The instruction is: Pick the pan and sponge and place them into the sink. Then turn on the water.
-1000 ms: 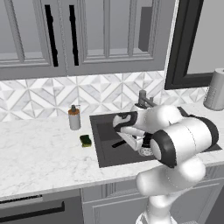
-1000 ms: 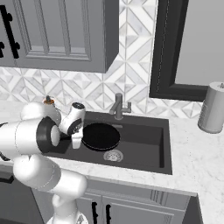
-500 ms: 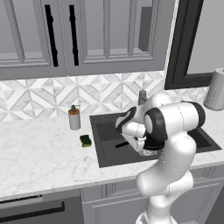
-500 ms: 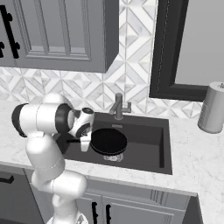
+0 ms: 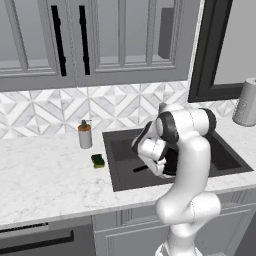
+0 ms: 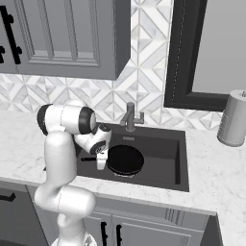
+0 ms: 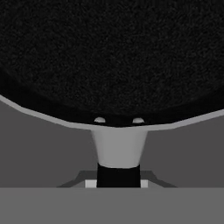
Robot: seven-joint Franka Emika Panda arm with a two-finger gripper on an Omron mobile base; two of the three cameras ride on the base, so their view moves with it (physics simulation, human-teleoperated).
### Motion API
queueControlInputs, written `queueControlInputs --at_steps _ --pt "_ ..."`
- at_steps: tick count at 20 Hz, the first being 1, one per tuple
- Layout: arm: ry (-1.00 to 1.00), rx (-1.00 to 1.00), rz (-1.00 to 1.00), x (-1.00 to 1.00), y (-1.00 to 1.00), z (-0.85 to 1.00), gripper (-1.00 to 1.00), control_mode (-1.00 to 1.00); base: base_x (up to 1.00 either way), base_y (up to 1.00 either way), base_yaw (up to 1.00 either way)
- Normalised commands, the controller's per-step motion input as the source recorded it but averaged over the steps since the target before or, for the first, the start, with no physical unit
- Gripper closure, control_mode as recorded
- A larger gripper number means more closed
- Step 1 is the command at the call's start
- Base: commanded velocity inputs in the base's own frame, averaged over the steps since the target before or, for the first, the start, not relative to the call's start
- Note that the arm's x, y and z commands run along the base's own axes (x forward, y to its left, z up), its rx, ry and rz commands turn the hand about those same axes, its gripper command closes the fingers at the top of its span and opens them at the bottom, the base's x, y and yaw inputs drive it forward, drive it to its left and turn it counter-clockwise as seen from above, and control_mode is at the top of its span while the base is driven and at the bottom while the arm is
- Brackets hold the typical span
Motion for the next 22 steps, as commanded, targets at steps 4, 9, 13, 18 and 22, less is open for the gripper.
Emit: queueControlInputs --at_steps 4,9,13,18,22 --pt "0.07 0.0 0.0 0.53 -0.02 -0.56 1.0 -1.0 0.0 0.0 0.0" --pt "0.13 0.0 0.0 0.55 0.0 -0.58 1.0 -1.0 0.0 0.0 0.0" --pt "0.11 0.0 0.0 0.53 -0.01 -0.52 1.0 -1.0 0.0 0.0 0.0" --pt "0.01 0.0 0.0 0.18 -0.1 -0.07 -1.0 -1.0 0.0 0.0 0.0" --pt "-0.15 0.0 -0.01 -0.18 -0.02 0.1 -1.0 -1.0 0.0 0.0 0.0"
